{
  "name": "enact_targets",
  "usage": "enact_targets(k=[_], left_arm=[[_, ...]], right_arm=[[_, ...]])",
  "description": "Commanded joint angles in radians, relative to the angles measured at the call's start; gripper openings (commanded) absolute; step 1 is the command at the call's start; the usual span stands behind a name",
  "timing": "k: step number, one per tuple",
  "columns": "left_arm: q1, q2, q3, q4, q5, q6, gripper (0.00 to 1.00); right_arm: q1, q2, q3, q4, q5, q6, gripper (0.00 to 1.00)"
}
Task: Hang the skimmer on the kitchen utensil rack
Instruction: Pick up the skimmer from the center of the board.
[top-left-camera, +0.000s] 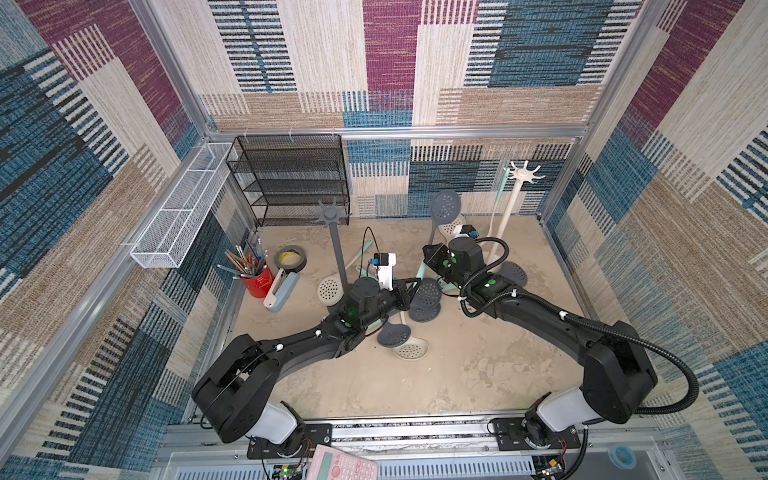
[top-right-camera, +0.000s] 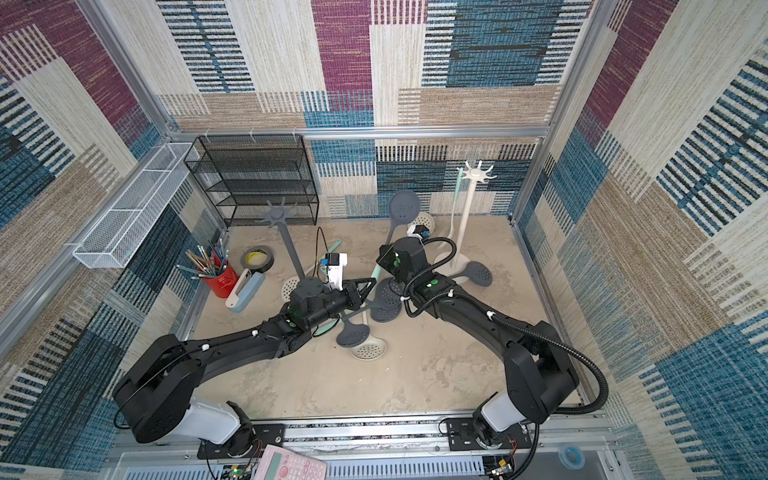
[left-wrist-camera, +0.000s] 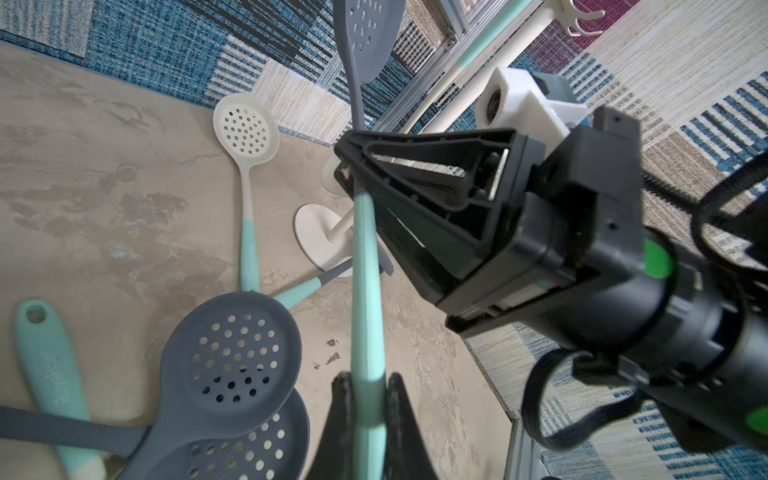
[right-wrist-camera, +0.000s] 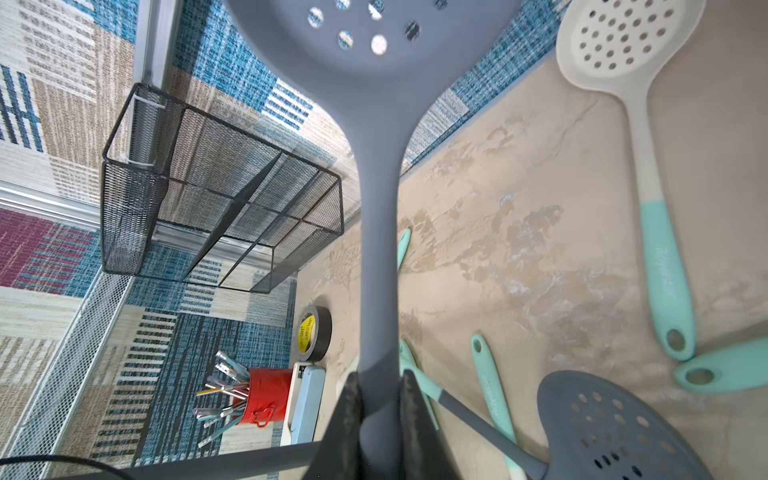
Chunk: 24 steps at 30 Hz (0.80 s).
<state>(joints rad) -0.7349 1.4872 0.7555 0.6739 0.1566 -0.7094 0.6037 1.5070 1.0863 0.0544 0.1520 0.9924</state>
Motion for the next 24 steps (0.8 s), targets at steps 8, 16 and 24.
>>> enact_targets(k=[8, 16, 24], left_arm=[[-0.003, -0.088, 0.034, -0.145, 0.043, 0.081, 0.00], [0.027, -0.230, 0.138, -0.590, 0.107, 0.151, 0.00], [0.113, -0.301, 0.198, -0.888, 0.208, 0.218, 0.00]], right_arm=[[0.008, -0.061, -0.060, 0.027, -0.076, -0.125, 0.36], [0.008, -0.255, -0.177, -0.002, -0.061, -0.521, 0.61], [0.007, -0.386, -0.213, -0.019, -0.131, -0.955, 0.63]])
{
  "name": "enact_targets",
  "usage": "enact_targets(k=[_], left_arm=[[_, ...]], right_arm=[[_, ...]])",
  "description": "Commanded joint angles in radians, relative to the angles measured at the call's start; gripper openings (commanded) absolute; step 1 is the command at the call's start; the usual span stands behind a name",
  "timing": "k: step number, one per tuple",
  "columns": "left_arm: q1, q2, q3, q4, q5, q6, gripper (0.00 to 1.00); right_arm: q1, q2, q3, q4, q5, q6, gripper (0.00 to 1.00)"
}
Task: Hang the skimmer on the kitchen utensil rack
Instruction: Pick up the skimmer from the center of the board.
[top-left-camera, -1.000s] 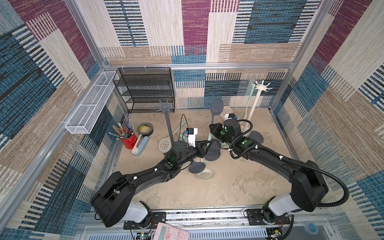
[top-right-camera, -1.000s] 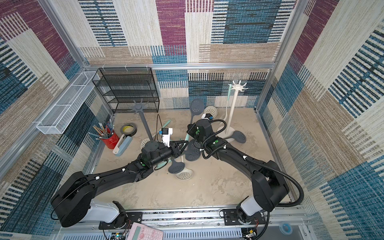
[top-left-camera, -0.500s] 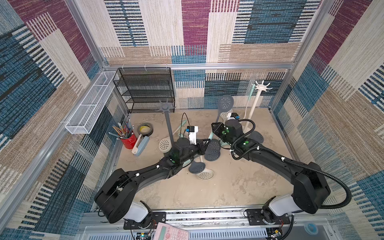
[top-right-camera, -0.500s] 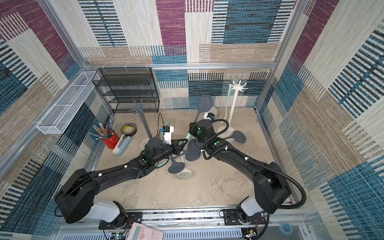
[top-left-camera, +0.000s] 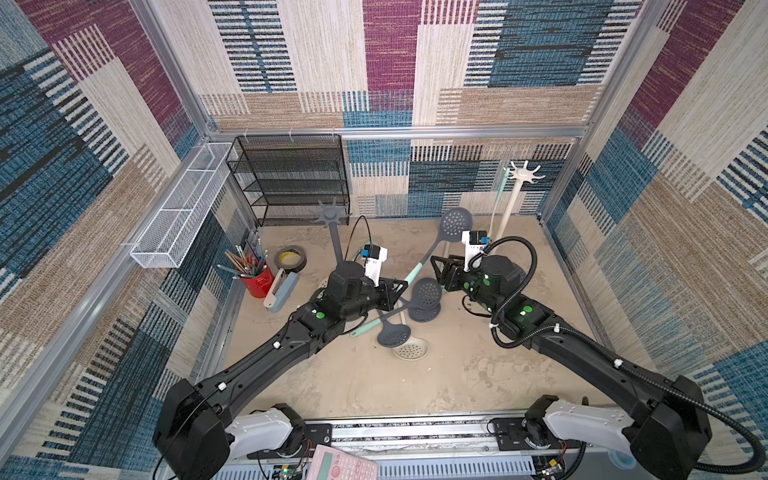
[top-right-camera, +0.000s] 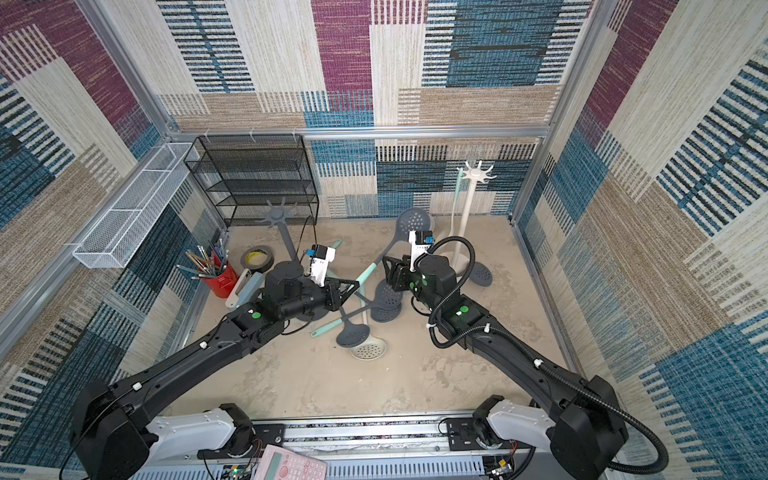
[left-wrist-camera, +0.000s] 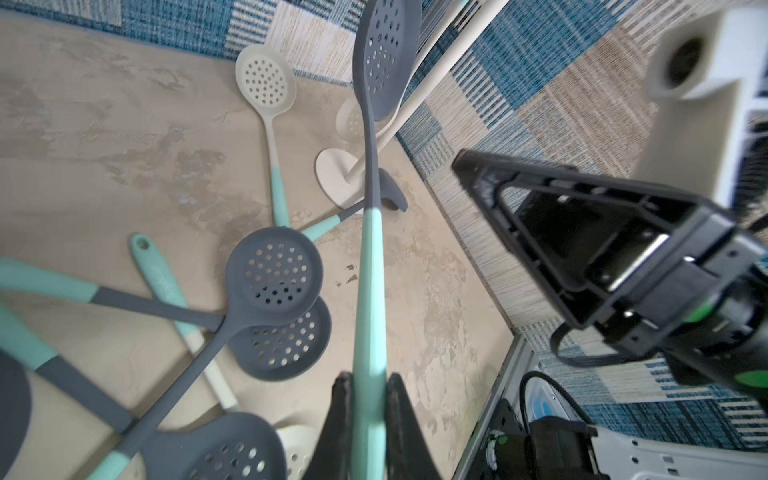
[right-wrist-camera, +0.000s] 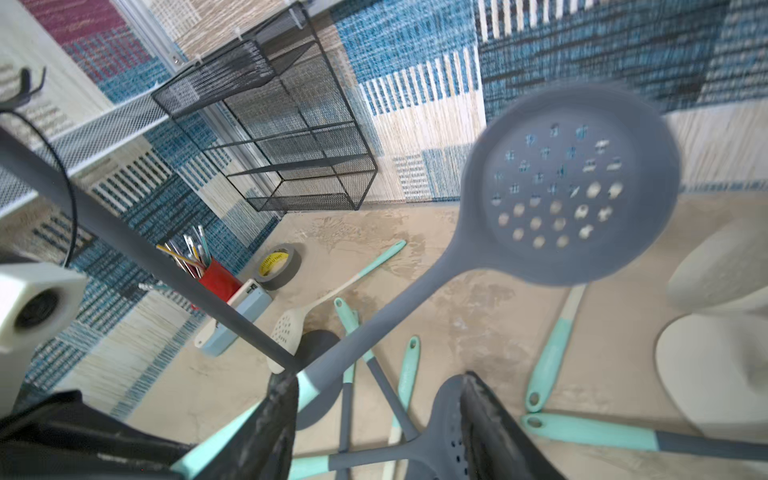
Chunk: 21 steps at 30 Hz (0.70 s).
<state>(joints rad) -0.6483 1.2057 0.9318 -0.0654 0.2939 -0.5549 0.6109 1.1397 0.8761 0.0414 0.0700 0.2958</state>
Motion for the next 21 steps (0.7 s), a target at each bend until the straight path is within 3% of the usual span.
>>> enact_targets(k=[1, 8, 11, 15, 21], left_arm=[[0.034, -0.025, 0.025, -0.173, 0.082, 0.071, 0.00], [0.097, -0.038, 0.094, -0.373, 0.168, 0.151, 0.00], [0.102, -0.035, 0.123, -0.452, 0.205, 0.191, 0.00], [0.105, -0.040, 0.139, -0.506, 0.235, 0.218, 0.00], [0.106, -0.043, 0.152, -0.565, 0.248, 0.247, 0.00]], right_arm=[[-0.001, -0.019, -0.003, -0.007, -0.060, -0.298, 0.63], [0.000, -0.024, -0.037, -0.016, -0.239, -0.792, 0.62], [-0.002, -0.036, -0.059, 0.017, -0.303, -0.935, 0.62], [-0.005, 0.018, -0.029, -0.044, -0.326, -1.070, 0.61], [-0.012, 0.067, 0.001, -0.092, -0.333, -1.164, 0.59]])
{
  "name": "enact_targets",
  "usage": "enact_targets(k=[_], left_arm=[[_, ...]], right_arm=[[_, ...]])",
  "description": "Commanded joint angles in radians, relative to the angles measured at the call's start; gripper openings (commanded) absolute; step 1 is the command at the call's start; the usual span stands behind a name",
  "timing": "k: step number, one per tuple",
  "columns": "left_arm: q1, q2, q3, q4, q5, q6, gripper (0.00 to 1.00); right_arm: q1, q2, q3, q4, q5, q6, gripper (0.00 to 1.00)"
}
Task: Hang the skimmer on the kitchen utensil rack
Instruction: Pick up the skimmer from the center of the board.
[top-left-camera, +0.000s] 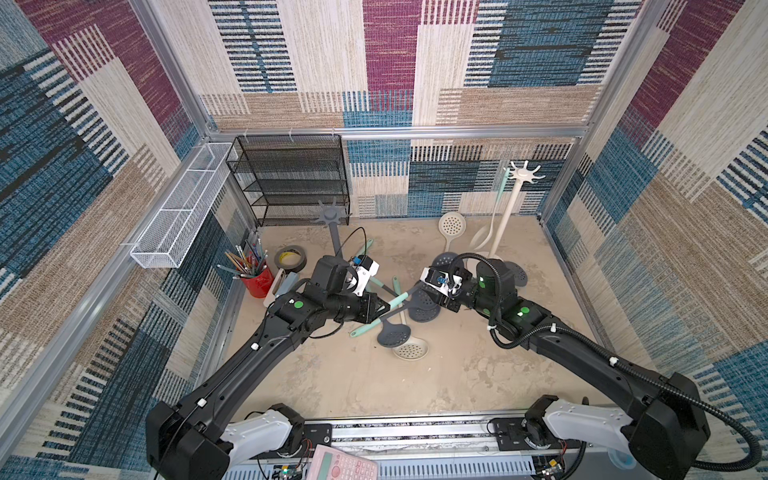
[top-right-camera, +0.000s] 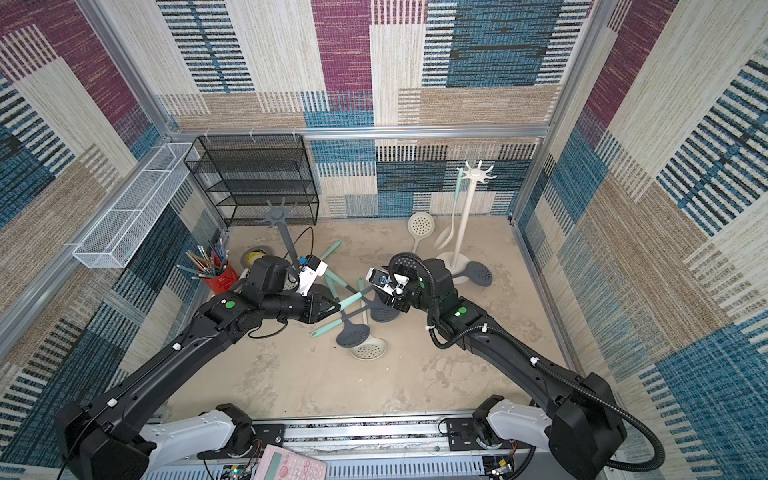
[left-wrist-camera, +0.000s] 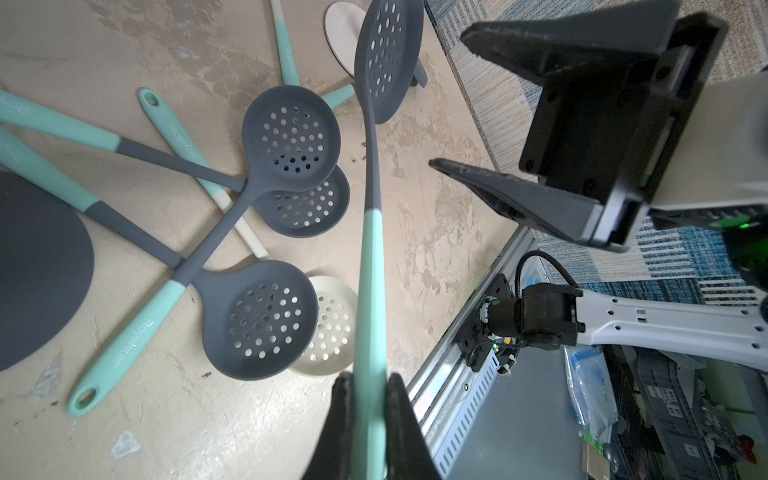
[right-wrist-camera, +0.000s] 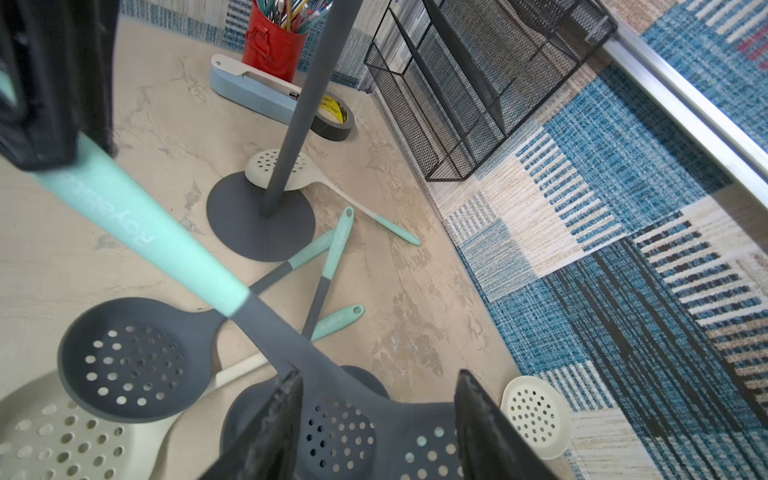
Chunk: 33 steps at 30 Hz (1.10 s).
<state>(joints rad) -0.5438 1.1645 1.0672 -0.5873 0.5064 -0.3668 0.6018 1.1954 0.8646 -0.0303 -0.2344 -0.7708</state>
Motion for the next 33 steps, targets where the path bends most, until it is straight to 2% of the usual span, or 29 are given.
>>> enact_targets(k=[1, 18, 33], left_arm=[[0.002, 0.000, 0.020, -0.052, 0.038, 0.064, 0.00], [0.002, 0.002, 0.061, -0.138, 0.051, 0.126, 0.00], [0.006, 0.035, 0.070, -0.136, 0.050, 0.138, 0.00]], right_arm=[[-0.004, 0.019, 0.014, -0.029, -0.031, -0.109, 0.59], [-0.004, 0.128, 0.037, -0.107, -0.161, -0.125, 0.54], [-0.004, 0.070, -0.021, -0.093, -0.139, -0.103, 0.52]])
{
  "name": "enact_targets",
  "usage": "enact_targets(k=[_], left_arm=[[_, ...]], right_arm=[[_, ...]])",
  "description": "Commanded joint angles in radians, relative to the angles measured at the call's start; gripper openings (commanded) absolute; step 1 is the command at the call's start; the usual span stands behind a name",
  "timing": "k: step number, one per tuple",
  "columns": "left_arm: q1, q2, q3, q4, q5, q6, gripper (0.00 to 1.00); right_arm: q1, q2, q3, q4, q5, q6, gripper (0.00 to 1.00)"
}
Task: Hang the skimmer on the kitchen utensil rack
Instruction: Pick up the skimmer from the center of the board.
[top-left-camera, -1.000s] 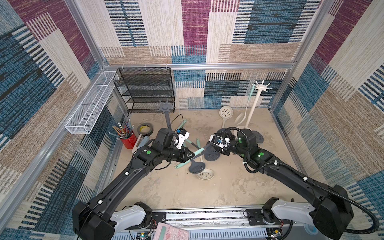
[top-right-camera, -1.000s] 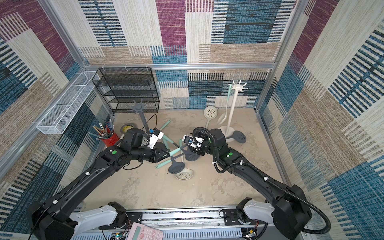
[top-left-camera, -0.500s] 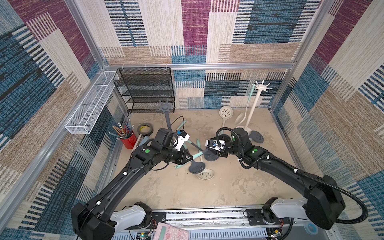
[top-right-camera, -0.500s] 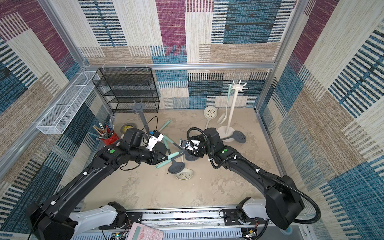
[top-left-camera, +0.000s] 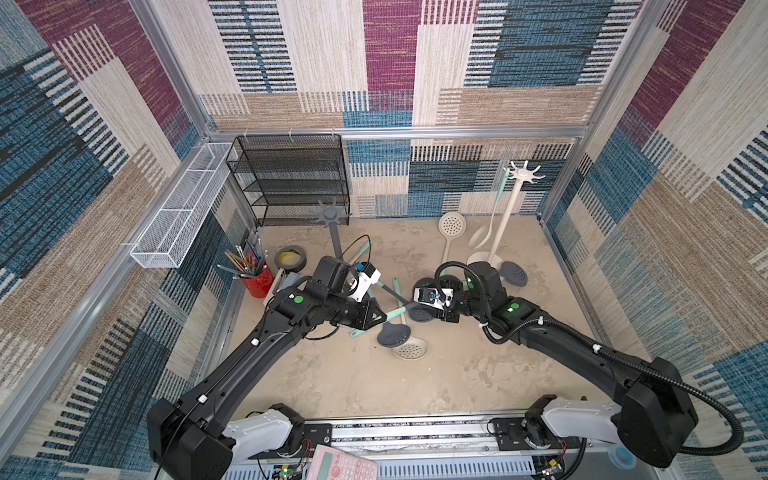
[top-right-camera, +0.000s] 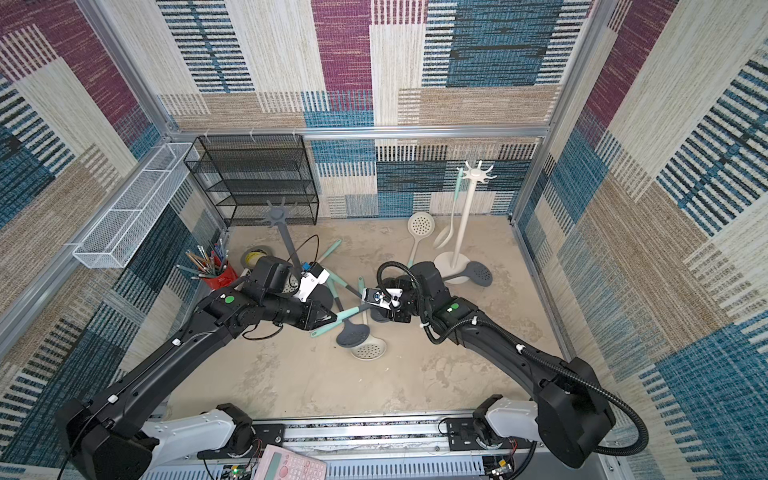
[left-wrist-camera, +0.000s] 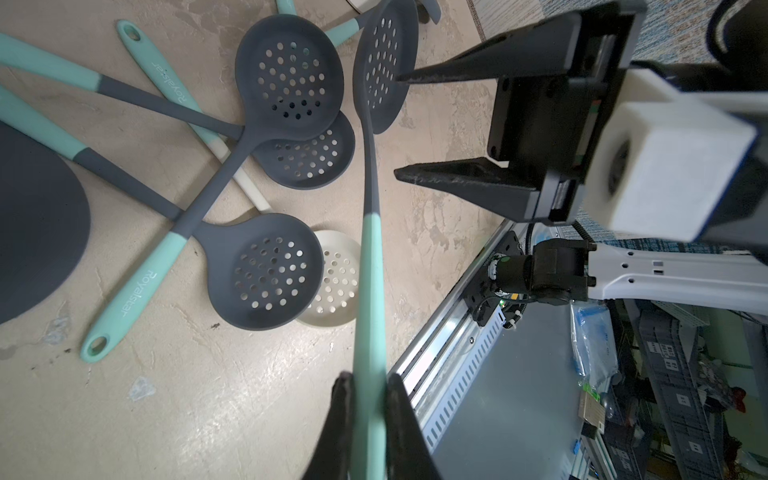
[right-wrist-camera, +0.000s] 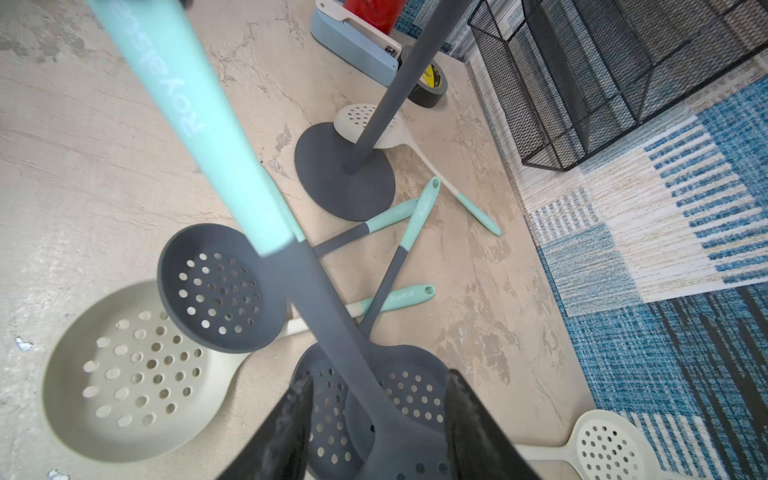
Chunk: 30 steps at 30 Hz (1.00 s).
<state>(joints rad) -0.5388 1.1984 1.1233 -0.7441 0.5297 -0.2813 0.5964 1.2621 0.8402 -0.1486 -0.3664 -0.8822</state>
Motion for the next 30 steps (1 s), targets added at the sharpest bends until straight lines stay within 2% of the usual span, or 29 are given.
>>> enact_targets(k=[1, 9, 13, 17, 24, 25, 28, 30], left_arm=[[0.001, 0.000, 0.015, 0.020, 0.027, 0.054, 0.00], [0.002, -0.015, 0.001, 0.030, 0.039, 0.041, 0.00], [0.002, -0.021, -0.002, 0.043, 0.041, 0.033, 0.00], [0.002, -0.026, -0.002, 0.051, 0.041, 0.027, 0.00], [0.001, -0.040, 0.002, 0.086, 0.082, -0.012, 0.00], [0.001, -0.045, 0.000, 0.097, 0.081, -0.024, 0.05], [0.002, -0.062, -0.013, 0.138, 0.063, -0.055, 0.32], [0.002, -0.075, -0.031, 0.174, 0.058, -0.072, 0.46]], right_arm=[[0.002, 0.015, 0.017, 0.018, -0.008, 0.007, 0.52], [0.003, 0.080, 0.055, 0.029, -0.039, 0.008, 0.51], [0.008, 0.106, 0.064, 0.034, -0.041, 0.008, 0.47], [0.009, 0.114, 0.071, 0.036, -0.036, 0.008, 0.37], [0.011, 0.059, 0.029, 0.074, -0.011, 0.052, 0.11], [0.011, 0.037, 0.012, 0.087, -0.007, 0.061, 0.09], [0.011, -0.027, -0.037, 0.137, 0.031, 0.104, 0.07], [0.009, -0.064, -0.069, 0.176, 0.060, 0.131, 0.05]])
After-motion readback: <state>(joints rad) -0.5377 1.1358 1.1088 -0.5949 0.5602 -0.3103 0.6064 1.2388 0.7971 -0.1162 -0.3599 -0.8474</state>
